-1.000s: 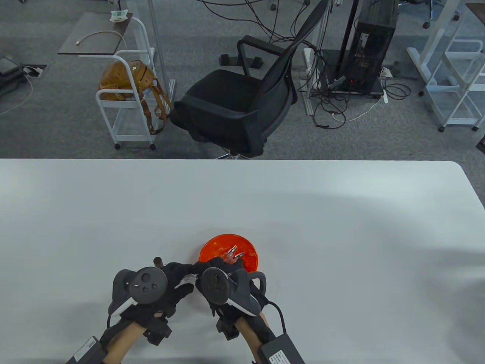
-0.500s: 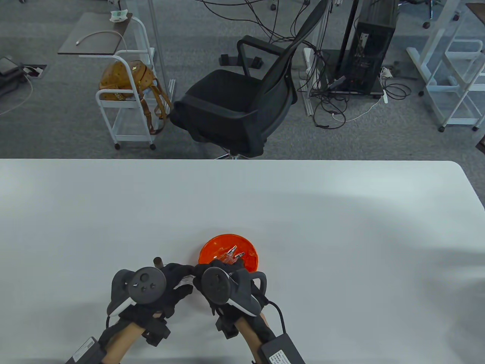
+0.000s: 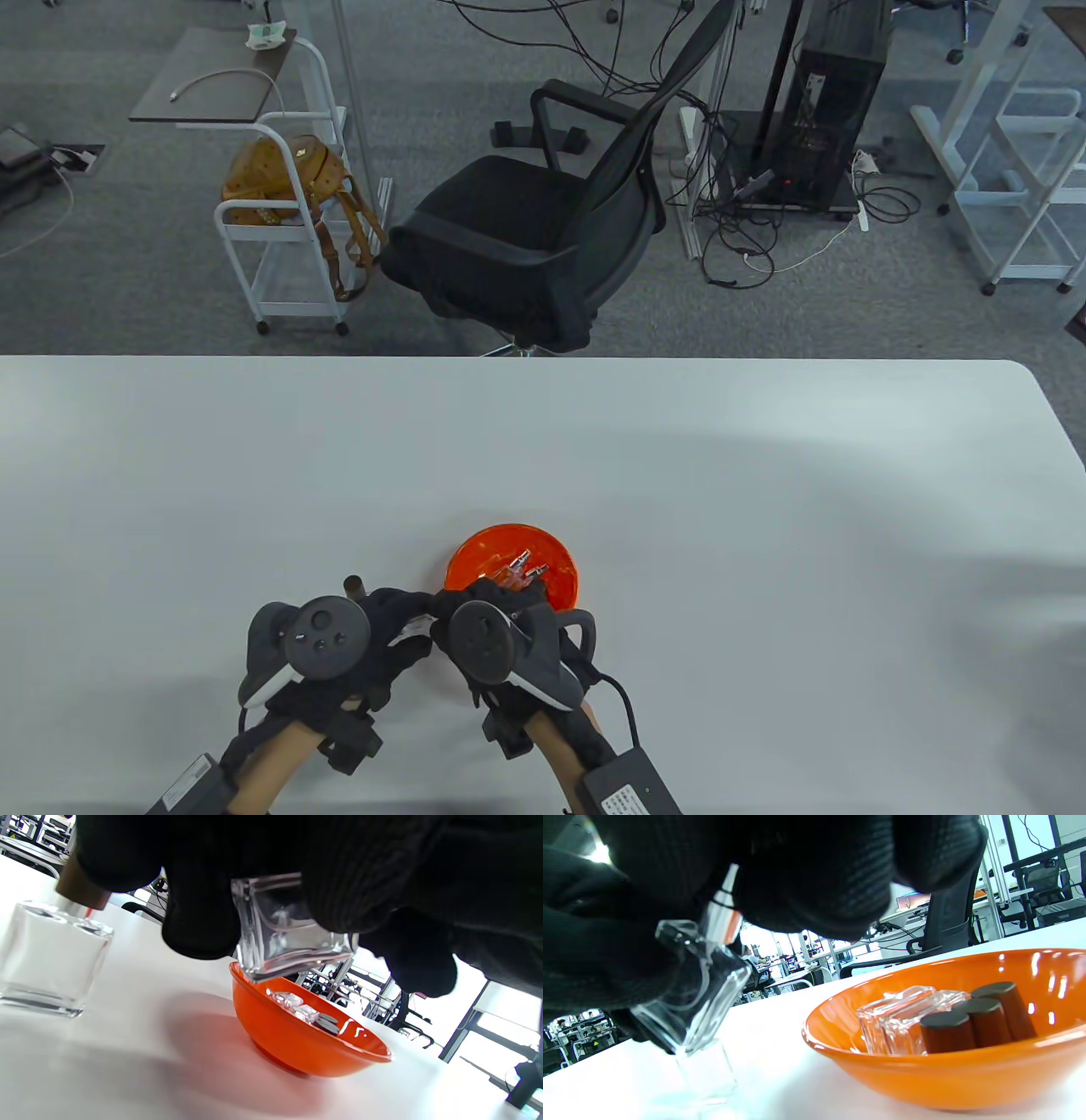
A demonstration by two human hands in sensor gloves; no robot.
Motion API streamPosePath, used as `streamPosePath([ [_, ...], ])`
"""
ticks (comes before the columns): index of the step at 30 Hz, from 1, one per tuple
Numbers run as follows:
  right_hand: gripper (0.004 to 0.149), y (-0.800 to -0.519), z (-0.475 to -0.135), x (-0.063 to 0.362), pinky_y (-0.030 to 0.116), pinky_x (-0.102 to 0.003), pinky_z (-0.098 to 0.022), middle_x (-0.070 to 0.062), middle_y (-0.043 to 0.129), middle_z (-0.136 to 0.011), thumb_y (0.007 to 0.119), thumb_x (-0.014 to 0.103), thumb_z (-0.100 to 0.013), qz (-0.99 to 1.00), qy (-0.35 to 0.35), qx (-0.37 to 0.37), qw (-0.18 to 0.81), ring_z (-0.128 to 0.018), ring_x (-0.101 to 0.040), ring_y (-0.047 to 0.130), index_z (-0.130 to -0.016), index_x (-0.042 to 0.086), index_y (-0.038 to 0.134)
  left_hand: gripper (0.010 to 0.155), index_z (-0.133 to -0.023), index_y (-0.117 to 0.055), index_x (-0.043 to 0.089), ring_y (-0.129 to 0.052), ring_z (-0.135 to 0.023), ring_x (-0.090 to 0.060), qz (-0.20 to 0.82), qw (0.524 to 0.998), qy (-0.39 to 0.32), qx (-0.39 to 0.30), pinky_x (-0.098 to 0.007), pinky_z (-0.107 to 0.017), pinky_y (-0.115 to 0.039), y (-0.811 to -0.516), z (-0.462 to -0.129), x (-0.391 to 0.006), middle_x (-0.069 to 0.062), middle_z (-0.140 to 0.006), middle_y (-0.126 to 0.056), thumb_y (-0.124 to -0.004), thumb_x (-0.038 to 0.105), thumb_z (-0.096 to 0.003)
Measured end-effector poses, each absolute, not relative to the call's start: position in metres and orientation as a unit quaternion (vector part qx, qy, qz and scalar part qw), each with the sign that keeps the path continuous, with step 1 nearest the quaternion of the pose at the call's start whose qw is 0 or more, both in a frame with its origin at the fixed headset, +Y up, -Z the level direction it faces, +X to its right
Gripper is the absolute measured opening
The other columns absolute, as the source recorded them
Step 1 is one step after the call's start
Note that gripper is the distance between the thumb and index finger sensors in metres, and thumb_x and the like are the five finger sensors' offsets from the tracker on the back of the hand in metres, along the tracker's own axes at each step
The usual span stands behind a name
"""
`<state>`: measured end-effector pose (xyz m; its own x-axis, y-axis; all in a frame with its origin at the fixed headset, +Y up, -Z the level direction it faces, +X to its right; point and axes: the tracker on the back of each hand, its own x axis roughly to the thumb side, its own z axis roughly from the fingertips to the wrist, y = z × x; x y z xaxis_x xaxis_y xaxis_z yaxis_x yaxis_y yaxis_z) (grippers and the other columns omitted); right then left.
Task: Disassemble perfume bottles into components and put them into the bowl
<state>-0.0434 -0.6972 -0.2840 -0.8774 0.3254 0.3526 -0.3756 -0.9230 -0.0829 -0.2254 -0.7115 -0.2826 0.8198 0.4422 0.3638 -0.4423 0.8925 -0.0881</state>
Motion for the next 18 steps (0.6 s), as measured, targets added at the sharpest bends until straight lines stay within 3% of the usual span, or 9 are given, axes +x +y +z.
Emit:
streamPosePath([
  [5,0.048,-0.6973,-0.2831,-0.0433,0.083,-0.047,-0.054,0.006,0.09,-0.079,0.085,0.04,-0.035,0.966,-0.065,0.174,0.177,-0.044,-0.003,0.101,-0.083,0.034,0.078,0.054,-0.091,-0.089,0.019,-0.109,-0.064,-0.029,0.232,0.954,-0.187,0.009,-0.055,-0.055,-0.081,-0.7111,-0.2835,-0.2249,-0.012,-0.087,-0.098,-0.09,0.039,-0.0414],
  [8,0.044,-0.697,-0.2834,-0.0432,0.085,-0.046,-0.052,0.008,0.098,-0.066,0.08,0.048,-0.035,0.966,-0.076,0.169,0.179,-0.037,-0.005,0.104,-0.077,0.034,0.085,0.054,-0.091,-0.089,0.019,-0.109,-0.065,-0.029,0.234,0.953,-0.19,0.002,-0.055,-0.056,-0.08,-0.7116,-0.2835,-0.2262,-0.012,-0.087,-0.098,-0.09,0.038,-0.0411],
  [10,0.042,-0.698,-0.2835,-0.0434,0.085,-0.046,-0.052,0.008,0.099,-0.063,0.083,0.046,-0.035,0.967,-0.072,0.172,0.173,-0.035,-0.005,0.103,-0.076,0.035,0.086,0.054,-0.091,-0.089,0.02,-0.109,-0.065,-0.029,0.229,0.954,-0.193,0.002,-0.055,-0.055,-0.081,-0.7128,-0.2832,-0.225,-0.012,-0.087,-0.098,-0.09,0.039,-0.0411],
  [14,0.048,-0.6994,-0.2833,-0.044,0.083,-0.047,-0.054,0.007,0.09,-0.079,0.086,0.04,-0.035,0.967,-0.065,0.177,0.172,-0.044,-0.004,0.101,-0.082,0.034,0.079,0.054,-0.091,-0.089,0.019,-0.109,-0.064,-0.029,0.23,0.955,-0.188,0.008,-0.055,-0.055,-0.081,-0.7123,-0.284,-0.2252,-0.012,-0.087,-0.098,-0.09,0.039,-0.0414],
  [18,0.042,-0.6994,-0.2841,-0.0434,0.085,-0.047,-0.052,0.008,0.099,-0.063,0.082,0.047,-0.035,0.967,-0.072,0.17,0.176,-0.036,-0.005,0.104,-0.075,0.034,0.087,0.054,-0.091,-0.089,0.02,-0.109,-0.065,-0.029,0.227,0.955,-0.193,-0.001,-0.055,-0.056,-0.081,-0.7133,-0.2833,-0.2251,-0.012,-0.088,-0.098,-0.09,0.039,-0.041],
])
